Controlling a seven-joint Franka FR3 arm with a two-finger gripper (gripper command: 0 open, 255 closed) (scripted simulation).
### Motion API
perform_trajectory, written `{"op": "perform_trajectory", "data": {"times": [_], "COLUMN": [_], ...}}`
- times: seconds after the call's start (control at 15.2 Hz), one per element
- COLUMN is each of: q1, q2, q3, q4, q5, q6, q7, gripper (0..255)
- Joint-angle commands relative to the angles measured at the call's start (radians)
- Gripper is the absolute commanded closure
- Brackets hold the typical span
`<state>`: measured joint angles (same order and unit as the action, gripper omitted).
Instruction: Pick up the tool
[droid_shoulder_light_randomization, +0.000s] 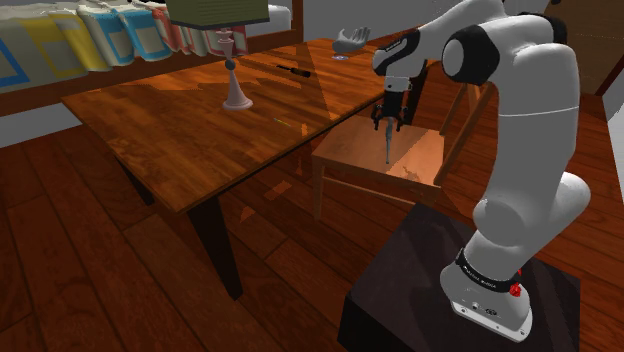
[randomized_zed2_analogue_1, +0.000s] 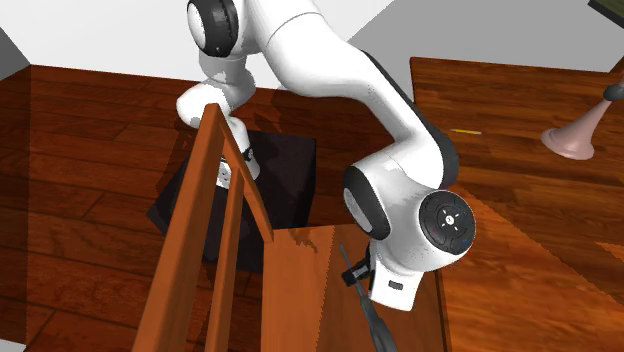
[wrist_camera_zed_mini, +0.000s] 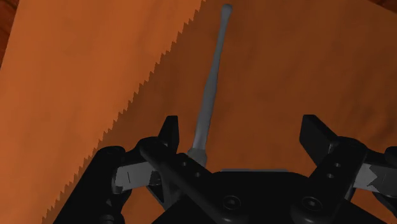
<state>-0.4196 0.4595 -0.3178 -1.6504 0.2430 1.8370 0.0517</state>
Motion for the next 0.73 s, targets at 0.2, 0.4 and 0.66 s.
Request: {"op": "perform_trajectory", "data": {"times": [0.2,0.4,0.66], "q1": [-0.074,-0.075,-0.078], "q2": [0.146,0.165,0.189], "q3": [-0.008,-0.004,0.001], "q4": [0.125,0.114,0.103], "q5": [0.066,0.073,0.081], "q6": [-0.008,0.021,0.055], "q7": [0.014,0.007,0.000], "gripper": [0,0,0]}}
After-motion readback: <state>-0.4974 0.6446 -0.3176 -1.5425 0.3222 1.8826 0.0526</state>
